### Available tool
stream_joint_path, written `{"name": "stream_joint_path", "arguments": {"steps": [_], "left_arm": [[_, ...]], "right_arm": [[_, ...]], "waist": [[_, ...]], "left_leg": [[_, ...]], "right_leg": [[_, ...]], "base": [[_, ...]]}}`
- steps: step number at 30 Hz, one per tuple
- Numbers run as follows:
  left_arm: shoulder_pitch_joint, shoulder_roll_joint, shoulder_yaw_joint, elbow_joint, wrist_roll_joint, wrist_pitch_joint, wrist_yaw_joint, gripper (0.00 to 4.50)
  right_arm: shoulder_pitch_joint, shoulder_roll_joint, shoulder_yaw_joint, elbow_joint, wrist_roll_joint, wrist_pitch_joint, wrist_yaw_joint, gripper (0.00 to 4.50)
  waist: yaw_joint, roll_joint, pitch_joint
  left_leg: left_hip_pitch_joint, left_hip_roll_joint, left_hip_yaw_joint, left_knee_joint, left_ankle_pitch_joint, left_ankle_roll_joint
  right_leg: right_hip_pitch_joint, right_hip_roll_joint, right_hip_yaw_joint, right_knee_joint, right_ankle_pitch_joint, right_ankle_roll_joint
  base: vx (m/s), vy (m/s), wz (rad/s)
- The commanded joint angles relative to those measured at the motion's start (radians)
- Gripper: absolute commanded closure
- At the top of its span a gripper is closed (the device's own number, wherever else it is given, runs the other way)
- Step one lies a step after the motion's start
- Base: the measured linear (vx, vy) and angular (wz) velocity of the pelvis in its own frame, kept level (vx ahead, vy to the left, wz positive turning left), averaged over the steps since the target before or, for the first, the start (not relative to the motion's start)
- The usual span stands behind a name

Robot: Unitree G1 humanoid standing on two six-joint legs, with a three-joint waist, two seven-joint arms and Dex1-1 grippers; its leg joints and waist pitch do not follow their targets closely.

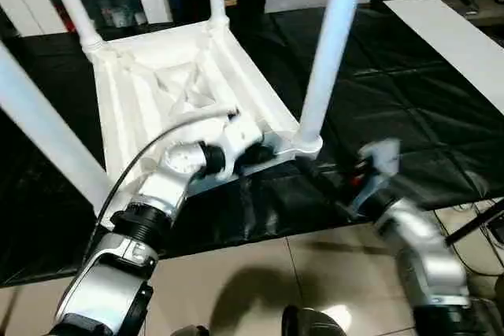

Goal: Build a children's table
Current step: Rotate leg to tighten

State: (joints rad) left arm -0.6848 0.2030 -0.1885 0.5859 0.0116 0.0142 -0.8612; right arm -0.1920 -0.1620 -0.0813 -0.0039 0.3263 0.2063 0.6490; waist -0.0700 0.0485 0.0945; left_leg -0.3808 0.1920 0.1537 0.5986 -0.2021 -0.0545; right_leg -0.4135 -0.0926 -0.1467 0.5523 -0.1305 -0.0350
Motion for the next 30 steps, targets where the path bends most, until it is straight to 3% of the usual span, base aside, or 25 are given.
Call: {"name": "stream_joint_path", "arguments": {"steps": [1,2,3,4,5,6,7,8,9,11,12,13,15,16,18,19,20,21,24,25,26,27,29,30], "left_arm": [[0.028,0.008,0.013,-0.020,-0.010,-0.006,0.013,3.56],[0.050,0.008,0.026,-0.046,-0.030,-0.007,0.026,3.56],[0.050,0.008,0.026,-0.046,-0.030,-0.007,0.026,3.49],[0.061,0.007,0.033,-0.058,-0.038,-0.007,0.031,3.40],[0.091,0.011,0.045,-0.097,-0.047,0.004,0.042,3.28],[0.107,0.013,0.051,-0.118,-0.051,0.010,0.047,3.28],[0.157,0.018,0.068,-0.178,-0.070,0.032,0.051,3.14],[0.197,0.023,0.081,-0.227,-0.085,0.046,0.053,3.01],[0.227,0.027,0.090,-0.264,-0.095,0.056,0.058,3.01],[0.257,0.032,0.094,-0.303,-0.106,0.065,0.056,2.81],[0.304,0.040,0.096,-0.370,-0.126,0.078,0.047,2.76],[0.324,0.043,0.097,-0.398,-0.135,0.087,0.047,2.57],[0.410,0.059,0.093,-0.508,-0.168,0.124,0.035,2.45],[0.468,0.077,0.089,-0.576,-0.194,0.150,0.015,2.37],[0.477,0.080,0.088,-0.585,-0.197,0.154,0.011,2.25],[0.550,0.118,0.095,-0.665,-0.224,0.200,-0.015,2.20],[0.575,0.136,0.098,-0.690,-0.234,0.215,-0.028,2.12],[0.630,0.182,0.110,-0.743,-0.254,0.246,-0.056,2.03],[0.654,0.203,0.117,-0.762,-0.261,0.256,-0.070,1.84],[0.724,0.272,0.135,-0.822,-0.291,0.295,-0.117,1.78],[0.759,0.307,0.150,-0.848,-0.304,0.310,-0.139,1.70],[0.784,0.330,0.165,-0.868,-0.314,0.324,-0.151,1.60],[0.817,0.360,0.190,-0.891,-0.329,0.344,-0.165,1.45],[0.858,0.396,0.227,-0.913,-0.352,0.365,-0.187,1.27]], "right_arm": [[-0.010,-0.007,-0.015,-0.053,0.054,0.047,0.026,0.00],[-0.017,-0.009,-0.017,-0.092,0.104,0.074,0.058,0.00],[-0.017,-0.009,-0.017,-0.092,0.104,0.074,0.058,0.00],[-0.018,-0.011,-0.018,-0.109,0.126,0.083,0.070,0.00],[-0.029,-0.001,-0.023,-0.133,0.171,0.103,0.077,0.00],[-0.035,0.004,-0.026,-0.144,0.194,0.112,0.078,0.00],[-0.053,0.013,-0.022,-0.158,0.229,0.118,0.081,0.00],[-0.069,0.017,-0.015,-0.160,0.237,0.123,0.076,0.00],[-0.082,0.021,-0.011,-0.158,0.235,0.126,0.069,0.00],[-0.095,0.027,-0.006,-0.152,0.231,0.129,0.062,0.00],[-0.118,0.035,0.003,-0.132,0.216,0.136,0.049,0.00],[-0.128,0.037,0.009,-0.117,0.198,0.130,0.040,0.00],[-0.160,0.039,0.035,-0.054,0.117,0.110,-0.013,0.00],[-0.173,0.041,0.048,-0.019,0.090,0.112,-0.031,0.00],[-0.175,0.041,0.049,-0.014,0.087,0.114,-0.034,0.00],[-0.183,0.031,0.062,0.016,0.059,0.109,-0.059,0.00],[-0.185,0.030,0.060,0.025,0.057,0.114,-0.071,0.00],[-0.195,0.027,0.045,0.051,0.043,0.111,-0.112,0.00],[-0.201,0.025,0.036,0.068,0.029,0.103,-0.137,0.00],[-0.218,0.011,0.002,0.118,-0.006,0.074,-0.193,0.00],[-0.226,0.001,-0.020,0.141,-0.013,0.061,-0.213,0.00],[-0.233,-0.009,-0.036,0.160,-0.021,0.050,-0.228,0.00],[-0.244,-0.024,-0.057,0.188,-0.032,0.033,-0.249,0.00],[-0.255,-0.046,-0.079,0.220,-0.046,0.014,-0.274,0.00]], "waist": [[0.010,-0.013,-0.069],[0.011,-0.016,-0.069],[0.014,-0.016,-0.070],[0.016,-0.014,-0.071],[0.019,-0.004,-0.069],[0.018,-0.007,-0.072],[0.020,-0.004,-0.071],[0.020,-0.007,-0.070],[0.022,-0.007,-0.066],[0.023,-0.007,-0.066],[0.027,-0.003,-0.065],[0.027,-0.003,-0.062],[0.028,0.000,-0.061],[0.025,-0.008,-0.060],[0.025,-0.006,-0.059],[0.027,-0.013,-0.062],[0.027,-0.011,-0.060],[0.022,-0.016,-0.055],[0.020,-0.012,-0.050],[0.024,-0.021,-0.052],[0.020,-0.017,-0.045],[0.019,-0.012,-0.046],[0.028,-0.014,-0.043],[0.030,-0.016,-0.045]], "left_leg": [[-0.001,0.034,-0.006,-0.066,-0.140,0.174],[0.000,0.033,-0.004,-0.066,-0.145,0.170],[0.001,0.034,-0.005,-0.065,-0.145,0.168],[-0.001,0.036,-0.006,-0.066,-0.136,0.166],[0.001,0.037,-0.008,-0.066,-0.133,0.166],[0.001,0.041,-0.009,-0.067,-0.125,0.166],[0.001,0.042,-0.009,-0.068,-0.128,0.163],[-0.002,0.042,-0.009,-0.069,-0.126,0.158],[0.002,0.041,-0.005,-0.071,-0.139,0.150],[0.003,0.043,-0.006,-0.073,-0.148,0.136],[0.006,0.044,-0.007,-0.075,-0.168,0.113],[0.005,0.042,-0.004,-0.077,-0.171,0.111],[0.005,0.045,-0.007,-0.079,-0.174,0.087],[0.006,0.044,-0.005,-0.081,-0.186,0.069],[0.005,0.043,-0.004,-0.081,-0.189,0.067],[0.009,0.039,0.000,-0.077,-0.189,0.066],[0.003,0.042,-0.003,-0.084,-0.179,0.066],[0.007,0.041,0.002,-0.085,-0.210,0.062],[0.016,0.039,0.004,-0.086,-0.239,0.050],[0.027,0.040,0.006,-0.085,-0.259,0.035],[0.018,0.038,0.005,-0.091,-0.264,0.036],[0.030,0.039,0.006,-0.091,-0.293,0.025],[0.047,0.037,0.015,-0.088,-0.314,0.017],[0.047,0.036,0.015,-0.087,-0.313,0.014]], "right_leg": [[0.072,-0.060,0.058,-0.058,-0.294,-0.188],[0.069,-0.059,0.059,-0.061,-0.317,-0.176],[0.071,-0.060,0.059,-0.059,-0.319,-0.176],[0.071,-0.059,0.059,-0.058,-0.311,-0.173],[0.068,-0.059,0.059,-0.056,-0.305,-0.173],[0.070,-0.060,0.061,-0.054,-0.279,-0.181],[0.066,-0.058,0.061,-0.053,-0.275,-0.182],[0.067,-0.059,0.061,-0.050,-0.270,-0.185],[0.061,-0.057,0.063,-0.055,-0.292,-0.178],[0.061,-0.057,0.064,-0.052,-0.306,-0.178],[0.059,-0.059,0.066,-0.052,-0.338,-0.167],[0.056,-0.056,0.066,-0.059,-0.348,-0.159],[0.056,-0.058,0.067,-0.052,-0.349,-0.159],[0.055,-0.057,0.071,-0.050,-0.359,-0.158],[0.055,-0.057,0.073,-0.050,-0.362,-0.159],[0.053,-0.056,0.076,-0.052,-0.366,-0.151],[0.057,-0.055,0.078,-0.043,-0.351,-0.158],[0.052,-0.051,0.079,-0.051,-0.390,-0.144],[0.044,-0.050,0.082,-0.054,-0.425,-0.138],[0.038,-0.053,0.088,-0.056,-0.444,-0.134],[0.041,-0.048,0.087,-0.056,-0.453,-0.133],[0.034,-0.046,0.087,-0.059,-0.468,-0.129],[0.020,-0.038,0.092,-0.065,-0.461,-0.128],[0.020,-0.040,0.095,-0.061,-0.453,-0.135]], "base": [[0.000,0.000,0.00],[0.000,0.000,0.00],[0.000,0.000,0.00],[0.000,0.000,0.00],[0.000,0.000,0.00],[0.000,0.000,0.00],[0.000,0.000,0.00],[0.000,0.000,0.00],[0.000,0.000,0.00],[0.000,0.000,0.00],[0.000,0.000,0.00],[0.000,0.000,0.00],[0.000,0.000,0.00],[0.000,0.000,0.00],[0.000,0.000,0.00],[0.000,0.000,0.00],[0.000,0.000,0.00],[0.000,0.000,0.00],[0.000,0.000,0.00],[0.000,0.000,0.00],[0.000,0.000,0.00],[0.000,0.000,0.00],[0.000,0.000,0.00],[0.000,0.000,0.00]]}}
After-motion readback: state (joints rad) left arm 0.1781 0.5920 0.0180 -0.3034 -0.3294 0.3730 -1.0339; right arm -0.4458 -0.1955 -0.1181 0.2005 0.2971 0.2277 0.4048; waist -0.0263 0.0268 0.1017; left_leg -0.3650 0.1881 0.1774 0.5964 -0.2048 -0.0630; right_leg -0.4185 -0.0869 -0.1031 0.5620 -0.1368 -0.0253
